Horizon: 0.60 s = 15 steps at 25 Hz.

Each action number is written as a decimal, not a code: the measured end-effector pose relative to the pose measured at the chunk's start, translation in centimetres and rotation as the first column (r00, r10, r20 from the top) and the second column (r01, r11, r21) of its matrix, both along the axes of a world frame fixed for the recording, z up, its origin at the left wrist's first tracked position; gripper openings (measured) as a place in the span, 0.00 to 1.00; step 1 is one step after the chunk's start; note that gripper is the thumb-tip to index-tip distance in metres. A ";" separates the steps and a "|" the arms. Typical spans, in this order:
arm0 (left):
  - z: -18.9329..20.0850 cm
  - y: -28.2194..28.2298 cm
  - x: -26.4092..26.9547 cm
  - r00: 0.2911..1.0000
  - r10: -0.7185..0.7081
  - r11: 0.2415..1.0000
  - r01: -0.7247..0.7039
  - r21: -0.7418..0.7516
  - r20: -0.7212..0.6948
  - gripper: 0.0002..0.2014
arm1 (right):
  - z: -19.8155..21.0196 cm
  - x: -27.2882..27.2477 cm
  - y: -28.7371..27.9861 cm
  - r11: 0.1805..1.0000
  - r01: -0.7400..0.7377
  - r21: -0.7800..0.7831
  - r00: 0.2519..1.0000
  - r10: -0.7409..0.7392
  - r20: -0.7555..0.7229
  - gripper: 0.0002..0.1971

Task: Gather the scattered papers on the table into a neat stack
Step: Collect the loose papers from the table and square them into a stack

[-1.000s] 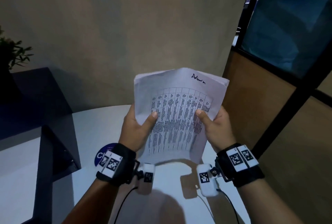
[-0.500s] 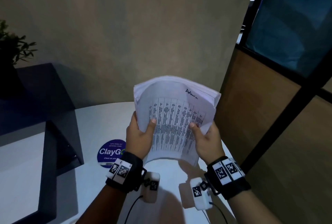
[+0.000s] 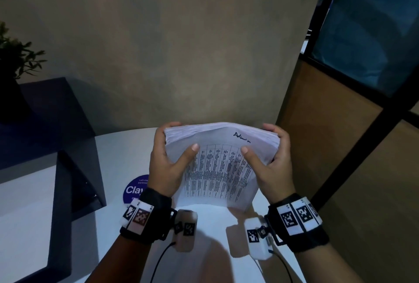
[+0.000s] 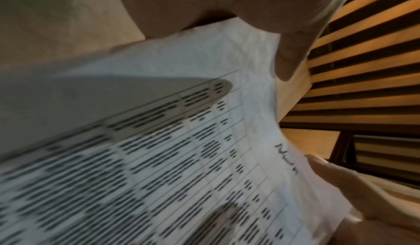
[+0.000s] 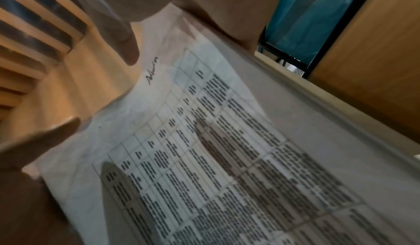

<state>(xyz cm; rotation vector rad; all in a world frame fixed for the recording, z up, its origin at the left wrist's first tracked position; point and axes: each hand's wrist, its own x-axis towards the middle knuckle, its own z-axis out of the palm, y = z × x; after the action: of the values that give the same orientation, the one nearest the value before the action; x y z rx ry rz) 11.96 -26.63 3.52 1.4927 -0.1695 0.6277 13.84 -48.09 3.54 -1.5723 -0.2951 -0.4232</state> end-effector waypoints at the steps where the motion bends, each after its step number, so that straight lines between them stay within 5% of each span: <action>1: 0.6 -0.2 0.1 0.999 -0.008 1.000 0.009 -0.007 0.038 0.21 | 0.5 0.0 0.2 1.000 0.018 0.022 1.000 -0.018 0.012 0.27; 8: 2.5 -0.7 1.7 0.985 0.163 0.980 -0.169 -0.106 -0.064 0.08 | 2.1 1.4 1.3 0.984 0.160 0.083 0.984 -0.152 -0.098 0.18; 15: 2.9 -0.5 2.3 0.963 0.235 0.969 -0.242 -0.043 -0.130 0.11 | 2.7 2.0 1.1 0.971 0.218 0.098 0.973 -0.208 -0.098 0.17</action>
<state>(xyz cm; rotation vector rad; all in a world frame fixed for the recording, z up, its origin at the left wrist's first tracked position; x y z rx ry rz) 14.26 -27.17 6.38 1.5026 0.1259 0.7238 15.82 -46.96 6.22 -1.5162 -0.0349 -0.5272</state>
